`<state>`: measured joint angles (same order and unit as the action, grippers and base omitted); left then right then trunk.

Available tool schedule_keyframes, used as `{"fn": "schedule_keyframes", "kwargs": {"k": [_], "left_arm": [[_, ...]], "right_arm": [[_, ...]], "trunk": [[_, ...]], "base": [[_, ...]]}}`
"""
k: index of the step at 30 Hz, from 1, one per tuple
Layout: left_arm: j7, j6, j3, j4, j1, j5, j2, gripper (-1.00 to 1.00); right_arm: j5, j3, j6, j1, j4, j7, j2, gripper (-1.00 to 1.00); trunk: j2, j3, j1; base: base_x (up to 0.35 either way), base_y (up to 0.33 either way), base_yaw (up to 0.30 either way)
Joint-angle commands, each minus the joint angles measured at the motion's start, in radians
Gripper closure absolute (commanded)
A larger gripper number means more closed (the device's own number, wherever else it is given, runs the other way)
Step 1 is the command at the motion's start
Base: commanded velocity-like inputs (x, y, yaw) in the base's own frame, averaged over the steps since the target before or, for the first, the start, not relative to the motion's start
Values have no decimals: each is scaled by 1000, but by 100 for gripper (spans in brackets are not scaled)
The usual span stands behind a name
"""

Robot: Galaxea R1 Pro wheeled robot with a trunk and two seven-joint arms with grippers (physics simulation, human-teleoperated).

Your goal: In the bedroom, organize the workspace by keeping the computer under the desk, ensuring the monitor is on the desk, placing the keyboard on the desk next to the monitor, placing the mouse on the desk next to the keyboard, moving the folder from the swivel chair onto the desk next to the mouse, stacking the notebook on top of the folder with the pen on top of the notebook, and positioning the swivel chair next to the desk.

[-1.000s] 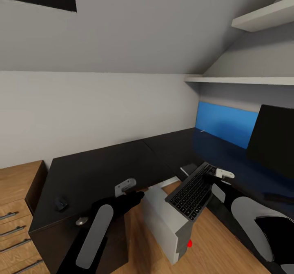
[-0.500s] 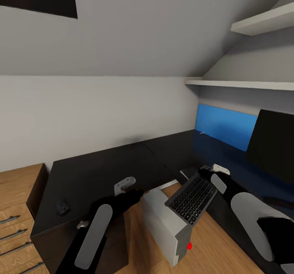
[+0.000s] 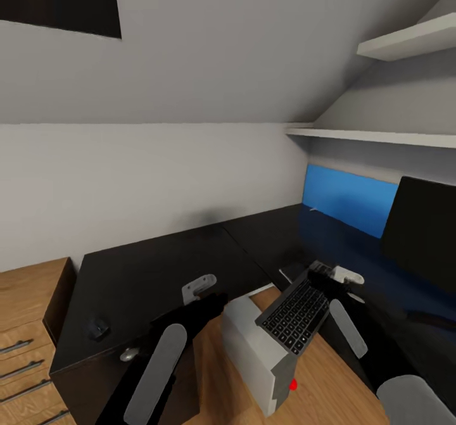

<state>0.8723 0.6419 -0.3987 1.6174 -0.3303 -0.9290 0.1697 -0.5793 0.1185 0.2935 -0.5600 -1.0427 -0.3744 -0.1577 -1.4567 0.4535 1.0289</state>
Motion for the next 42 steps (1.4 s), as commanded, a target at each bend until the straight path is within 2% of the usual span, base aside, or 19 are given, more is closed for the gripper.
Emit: {"fn": "schedule_keyframes", "kwargs": {"k": [1, 4, 7, 10, 16, 17, 24, 25, 28, 29, 30, 32, 33, 37, 38, 39, 40, 41, 42], "left_arm": [[22, -7, -13, 1, -1, -8, -2, -100], [75, -37, -63, 1, 4, -8, -6, -100], [127, -68, -129, 1, 42, -8, -13, -100], [145, -96, -170, 1, 67, -7, -26, -100], [162, -230, -297, 1, 105, -8, -94, -100], [167, -279, -350, 1, 111, -8, -122, -100], [249, -468, -557, 1, 120, -8, -212, -100], [286, -525, -618, 1, 120, -8, -229, -100], [339, -609, -708, 1, 121, -8, -256, -100], [364, -661, -765, 1, 121, -8, -276, -100], [374, -685, -792, 1, 121, -8, -287, -100], [399, -777, -886, 1, 122, -8, -332, -100], [408, -842, -930, -3, 122, -9, -366, -100], [411, -923, -962, -24, 122, -17, -407, -100], [410, -946, -968, -75, 122, -20, -417, -100], [410, -951, -969, -102, 122, -21, -418, -100], [410, -960, -972, -166, 122, -22, -415, -100], [410, -962, -971, -197, 122, -23, -404, -100], [410, -963, -970, -211, 122, -24, -397, -100]], "right_arm": [[-7, 4, 2, 24, -37, -30, -1, -100], [-6, 4, 2, 111, -161, -83, -2, -100], [-5, 4, 3, 214, -279, -110, -2, -100], [-4, 5, 2, 270, -320, -117, -1, -100], [-3, 5, -7, 392, -349, -118, -1, -100], [-3, 5, -26, 427, -343, -117, 0, -100], [2, 10, -170, 511, -308, -118, 0, -100], [5, 18, -199, 527, -299, -118, 1, -100], [12, 38, -226, 546, -280, -117, 2, -100], [16, 54, -237, 554, -266, -117, 2, -100], [18, 62, -241, 557, -259, -117, 2, -100], [22, 90, -257, 563, -229, -115, 3, -100], [24, 114, -280, 565, -209, -114, 3, -100], [28, 173, -328, 567, -174, -112, 3, -100], [31, 218, -362, 567, -140, -111, 3, -100], [35, 237, -379, 567, -126, -111, 3, -100], [50, 285, -430, 568, -92, -111, 3, -100], [63, 312, -466, 568, -76, -111, 3, -100], [70, 322, -484, 568, -69, -111, 3, -100]], "trunk": [[7, -2, -4], [28, -12, -15], [49, -21, -27], [70, -30, -38], [112, -49, -61], [119, -52, -65], [168, -74, -92], [175, -77, -96], [196, -87, -107], [203, -90, -111], [210, -93, -115], [224, -99, -123], [231, -102, -127], [238, -106, -130], [238, -106, -130], [238, -106, -130], [238, -106, -130], [238, -106, -130], [238, -106, -130]], "base": [[0, 0, 0], [0, 0, 0], [0, 0, 0], [0, 0, 0], [0, 0, 0], [0, 0, 0], [0, 0, 0], [0, 0, 0], [0, 0, 0], [0, 0, 0], [0, 0, 0], [0, 0, 0], [0, 0, 0], [0, 0, 0], [0, 0, 0], [0, 0, 0], [0, 0, 0], [0, 0, 0], [0, 0, 0]]}}
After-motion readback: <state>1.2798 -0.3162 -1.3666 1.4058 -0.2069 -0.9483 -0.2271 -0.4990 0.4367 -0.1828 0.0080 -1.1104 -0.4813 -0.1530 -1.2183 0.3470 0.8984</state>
